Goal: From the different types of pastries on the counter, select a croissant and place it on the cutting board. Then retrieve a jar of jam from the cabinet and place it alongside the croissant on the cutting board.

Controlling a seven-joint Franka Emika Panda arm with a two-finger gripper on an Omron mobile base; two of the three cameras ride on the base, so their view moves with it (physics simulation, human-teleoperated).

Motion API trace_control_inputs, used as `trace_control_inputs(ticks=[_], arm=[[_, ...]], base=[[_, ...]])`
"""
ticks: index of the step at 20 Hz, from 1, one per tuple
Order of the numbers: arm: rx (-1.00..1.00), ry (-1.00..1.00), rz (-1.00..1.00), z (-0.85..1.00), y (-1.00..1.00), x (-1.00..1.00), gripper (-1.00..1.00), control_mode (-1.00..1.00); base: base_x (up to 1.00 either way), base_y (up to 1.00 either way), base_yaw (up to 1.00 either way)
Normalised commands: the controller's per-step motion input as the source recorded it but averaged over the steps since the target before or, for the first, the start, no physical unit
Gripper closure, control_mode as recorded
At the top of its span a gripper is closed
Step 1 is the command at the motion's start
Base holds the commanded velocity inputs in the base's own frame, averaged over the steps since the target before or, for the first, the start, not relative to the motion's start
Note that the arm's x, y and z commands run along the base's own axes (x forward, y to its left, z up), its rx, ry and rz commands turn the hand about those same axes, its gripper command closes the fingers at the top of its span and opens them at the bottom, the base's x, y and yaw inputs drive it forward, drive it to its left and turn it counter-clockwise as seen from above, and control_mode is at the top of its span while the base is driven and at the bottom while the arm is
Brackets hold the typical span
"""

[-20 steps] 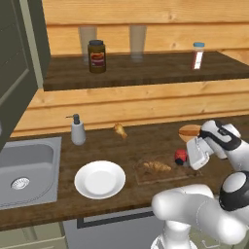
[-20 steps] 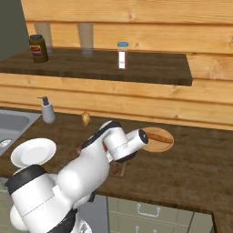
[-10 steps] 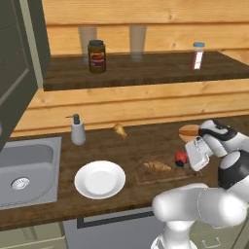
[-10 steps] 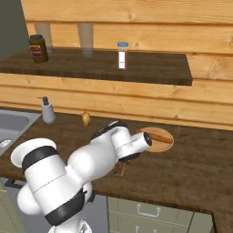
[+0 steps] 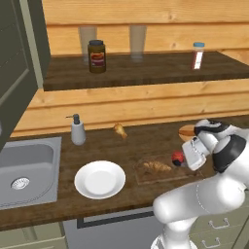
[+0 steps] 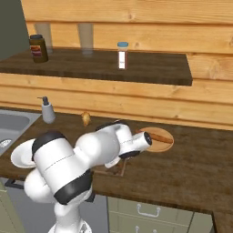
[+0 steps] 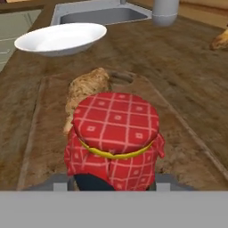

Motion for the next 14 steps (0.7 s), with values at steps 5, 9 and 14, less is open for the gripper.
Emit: trace_control_inputs(ticks=[5, 9, 14], arm=[[0.00, 0.00, 0.00, -0.08, -0.12, 0.22, -1.00, -1.00], [0.04, 0.00, 0.00, 0.01, -0.25, 0.00, -1.00, -1.00], [0.11, -0.03, 0.00, 0.37, -0.41, -0.23, -1.00, -1.00]], base=[[0.00, 0.00, 0.00], [0.00, 0.00, 0.00], [0.00, 0.00, 0.00]])
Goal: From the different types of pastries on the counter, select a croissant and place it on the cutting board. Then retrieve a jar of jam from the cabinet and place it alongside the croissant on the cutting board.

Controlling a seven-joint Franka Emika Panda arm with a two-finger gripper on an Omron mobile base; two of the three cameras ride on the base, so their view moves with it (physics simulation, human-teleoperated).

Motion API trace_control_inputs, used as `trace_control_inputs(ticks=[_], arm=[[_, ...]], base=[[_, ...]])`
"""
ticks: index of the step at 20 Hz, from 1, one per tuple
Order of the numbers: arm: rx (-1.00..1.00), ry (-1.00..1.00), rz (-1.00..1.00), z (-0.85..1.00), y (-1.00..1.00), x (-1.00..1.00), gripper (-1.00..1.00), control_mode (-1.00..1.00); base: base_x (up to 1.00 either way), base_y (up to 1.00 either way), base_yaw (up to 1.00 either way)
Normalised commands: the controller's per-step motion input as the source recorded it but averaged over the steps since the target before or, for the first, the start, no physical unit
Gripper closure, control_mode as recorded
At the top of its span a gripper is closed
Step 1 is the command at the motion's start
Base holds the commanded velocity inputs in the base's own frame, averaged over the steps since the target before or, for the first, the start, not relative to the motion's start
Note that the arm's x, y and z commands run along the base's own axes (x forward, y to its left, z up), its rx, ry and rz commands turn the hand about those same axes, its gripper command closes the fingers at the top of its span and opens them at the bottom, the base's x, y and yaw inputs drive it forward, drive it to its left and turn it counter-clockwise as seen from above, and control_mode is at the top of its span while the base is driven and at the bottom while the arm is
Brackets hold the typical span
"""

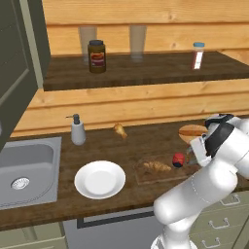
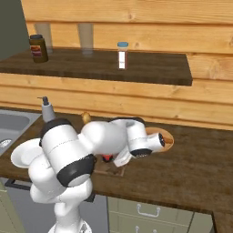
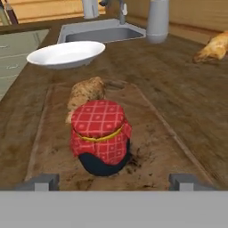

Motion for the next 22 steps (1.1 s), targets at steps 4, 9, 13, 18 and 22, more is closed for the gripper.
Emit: trace_control_inputs(ticks=[4, 9, 13, 18, 22], arm=[[0.05, -0.14, 0.00, 0.74, -0.16, -0.56, -1.00, -1.00], [-0.06, -0.43, 0.08, 1.00, 0.22, -0.48, -1.00, -1.00], [-0.07, -0.35, 0.04, 0.85, 0.31, -0.87, -1.00, -1.00], [-0.08, -0.13, 0.00, 0.37, 0.70, -1.00, -1.00, -1.00], [-0.10, -0.04, 0.02, 0.31, 1.00, -0.82, -1.00, -1.00]], base=[[0.00, 0.00, 0.00], [0.00, 0.00, 0.00], [0.00, 0.00, 0.00], [0.00, 0.00, 0.00], [0.00, 0.00, 0.00]])
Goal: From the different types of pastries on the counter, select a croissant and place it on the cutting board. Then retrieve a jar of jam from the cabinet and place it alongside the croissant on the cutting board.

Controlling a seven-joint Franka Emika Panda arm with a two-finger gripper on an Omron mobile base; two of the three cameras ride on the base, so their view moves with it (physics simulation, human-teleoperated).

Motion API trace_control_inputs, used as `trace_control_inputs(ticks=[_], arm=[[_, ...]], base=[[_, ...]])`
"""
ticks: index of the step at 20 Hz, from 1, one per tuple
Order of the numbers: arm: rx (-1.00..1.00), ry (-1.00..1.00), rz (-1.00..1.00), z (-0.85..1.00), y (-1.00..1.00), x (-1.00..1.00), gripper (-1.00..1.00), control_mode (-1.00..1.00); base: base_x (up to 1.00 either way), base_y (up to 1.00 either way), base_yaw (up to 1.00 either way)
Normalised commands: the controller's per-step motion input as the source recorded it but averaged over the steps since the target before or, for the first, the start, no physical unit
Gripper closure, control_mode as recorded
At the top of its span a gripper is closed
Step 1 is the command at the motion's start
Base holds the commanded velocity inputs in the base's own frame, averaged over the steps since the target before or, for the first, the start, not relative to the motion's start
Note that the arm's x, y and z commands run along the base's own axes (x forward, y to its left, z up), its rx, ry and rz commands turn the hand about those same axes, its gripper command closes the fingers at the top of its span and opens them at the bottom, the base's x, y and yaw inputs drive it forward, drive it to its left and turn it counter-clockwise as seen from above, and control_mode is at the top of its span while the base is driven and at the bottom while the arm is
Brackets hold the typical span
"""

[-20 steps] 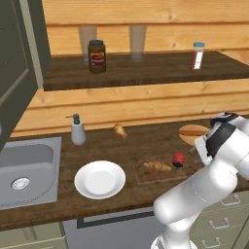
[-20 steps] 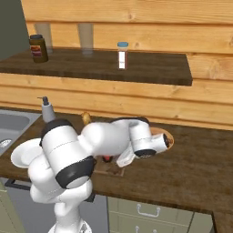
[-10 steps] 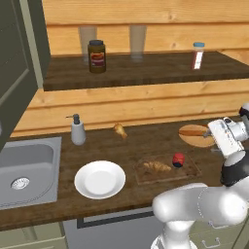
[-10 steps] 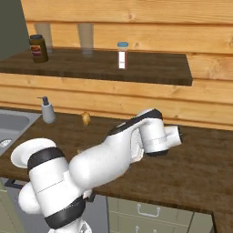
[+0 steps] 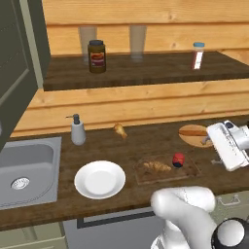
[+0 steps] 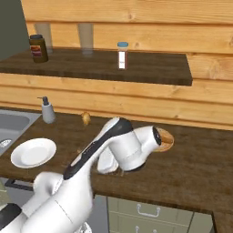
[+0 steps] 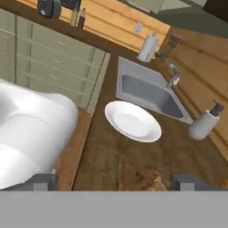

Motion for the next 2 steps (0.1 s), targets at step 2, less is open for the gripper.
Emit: trace_control_inputs(ticks=[2], arm=[[0.00, -0.03, -0.02, 0.28, 1.00, -0.46, -1.00, -1.00]], base=[[0.00, 0.00, 0.00]])
